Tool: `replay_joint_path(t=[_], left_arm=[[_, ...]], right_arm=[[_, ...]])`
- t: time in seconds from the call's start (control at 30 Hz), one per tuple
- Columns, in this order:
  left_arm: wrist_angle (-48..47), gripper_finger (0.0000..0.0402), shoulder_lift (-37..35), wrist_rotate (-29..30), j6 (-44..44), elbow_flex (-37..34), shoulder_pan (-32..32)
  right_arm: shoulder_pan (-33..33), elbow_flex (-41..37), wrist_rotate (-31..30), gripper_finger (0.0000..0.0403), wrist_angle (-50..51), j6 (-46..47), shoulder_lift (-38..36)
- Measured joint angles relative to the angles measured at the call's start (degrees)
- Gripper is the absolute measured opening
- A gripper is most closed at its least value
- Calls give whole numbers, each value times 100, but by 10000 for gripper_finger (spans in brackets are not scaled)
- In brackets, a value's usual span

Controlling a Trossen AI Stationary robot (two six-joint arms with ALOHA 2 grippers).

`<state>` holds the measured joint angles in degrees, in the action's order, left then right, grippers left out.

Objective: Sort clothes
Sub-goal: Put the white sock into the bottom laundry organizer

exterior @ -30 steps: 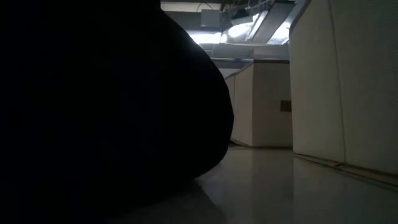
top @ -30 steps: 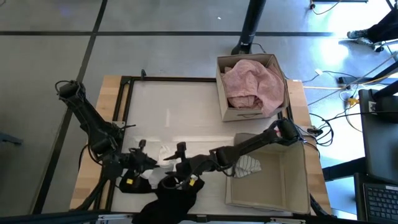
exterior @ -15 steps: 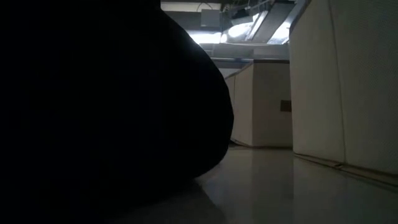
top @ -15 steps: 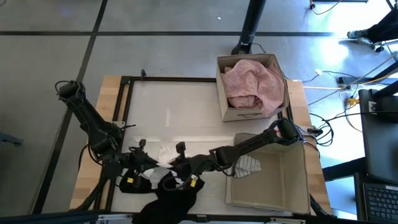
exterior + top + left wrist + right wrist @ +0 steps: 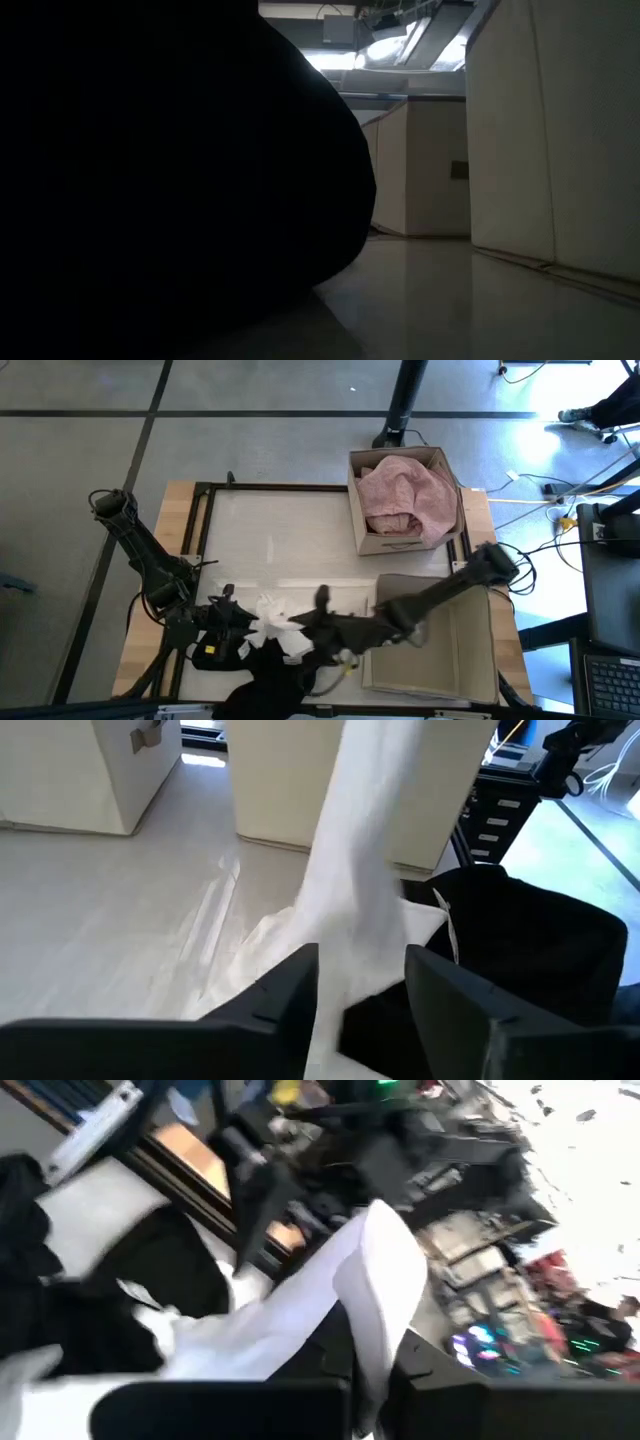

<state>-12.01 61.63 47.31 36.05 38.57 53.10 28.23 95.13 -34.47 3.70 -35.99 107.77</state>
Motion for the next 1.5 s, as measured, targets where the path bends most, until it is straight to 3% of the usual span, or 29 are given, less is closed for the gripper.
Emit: replay_joint_path(t=[0.23, 0.47, 0.7, 0.93, 1.13, 1.5], left_arm=[[13, 146, 0, 0, -48, 0, 0], [9, 146, 0, 0, -38, 0, 0], [13, 146, 0, 0, -25, 0, 0], [15, 146, 0, 2, -45, 0, 0], [13, 146, 0, 2, -6, 0, 0], [14, 146, 0, 7, -52, 0, -148]], right_arm=[[523, 0, -1151, 12, 1224, 228, -1191], [1024, 0, -1559, 18, 2579, 951, -2235], [1635, 0, -1956, 18, 4570, 2737, -3010], [2032, 0, -2035, 19, 7032, 5404, -3407], [2167, -290, -1392, 19, 8642, 7724, -3395], [2166, -2934, 650, 19, 7411, 9244, -3341]])
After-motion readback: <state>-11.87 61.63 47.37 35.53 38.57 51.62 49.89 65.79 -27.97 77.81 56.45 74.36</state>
